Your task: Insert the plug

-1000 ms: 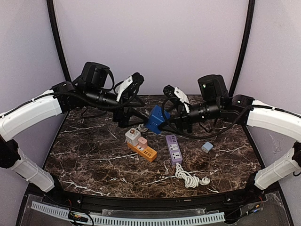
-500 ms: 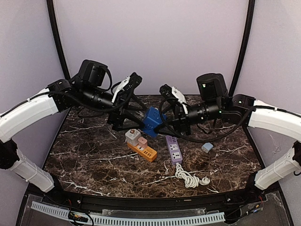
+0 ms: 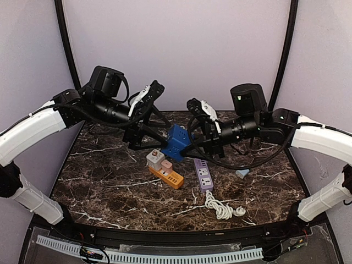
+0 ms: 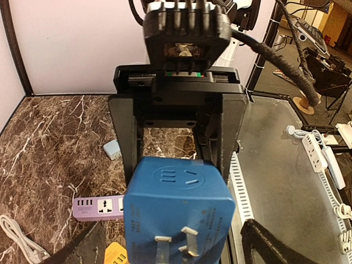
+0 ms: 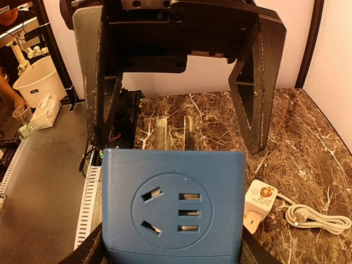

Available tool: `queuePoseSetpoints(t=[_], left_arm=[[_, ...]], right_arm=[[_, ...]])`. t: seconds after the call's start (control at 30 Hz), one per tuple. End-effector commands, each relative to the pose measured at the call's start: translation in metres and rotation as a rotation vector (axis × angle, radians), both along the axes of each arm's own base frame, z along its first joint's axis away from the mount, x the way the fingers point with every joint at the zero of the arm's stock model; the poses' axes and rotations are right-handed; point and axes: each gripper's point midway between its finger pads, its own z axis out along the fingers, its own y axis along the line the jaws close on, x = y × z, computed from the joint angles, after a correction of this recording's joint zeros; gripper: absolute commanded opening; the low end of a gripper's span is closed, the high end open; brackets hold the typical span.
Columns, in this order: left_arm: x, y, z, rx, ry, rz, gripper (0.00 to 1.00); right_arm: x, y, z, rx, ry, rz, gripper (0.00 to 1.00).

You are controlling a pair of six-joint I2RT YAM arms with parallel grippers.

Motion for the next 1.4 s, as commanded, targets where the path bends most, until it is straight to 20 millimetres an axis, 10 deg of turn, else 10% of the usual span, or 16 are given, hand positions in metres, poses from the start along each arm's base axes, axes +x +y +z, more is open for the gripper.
queuePoseSetpoints(t=[0.0,1.37], left_arm=[[0.001,0.002,-0.001,0.016,-0.003,0.023,0.87],[-0.005,-0.006,-0.035,0.095,0.022,0.018,0.78]], right_arm=[[-0.010,-0.001,0.013,0.046,-0.056,0.048,0.38],[-0.007,0.009,-0.006,0.022,-0.004,0.050,0.34]])
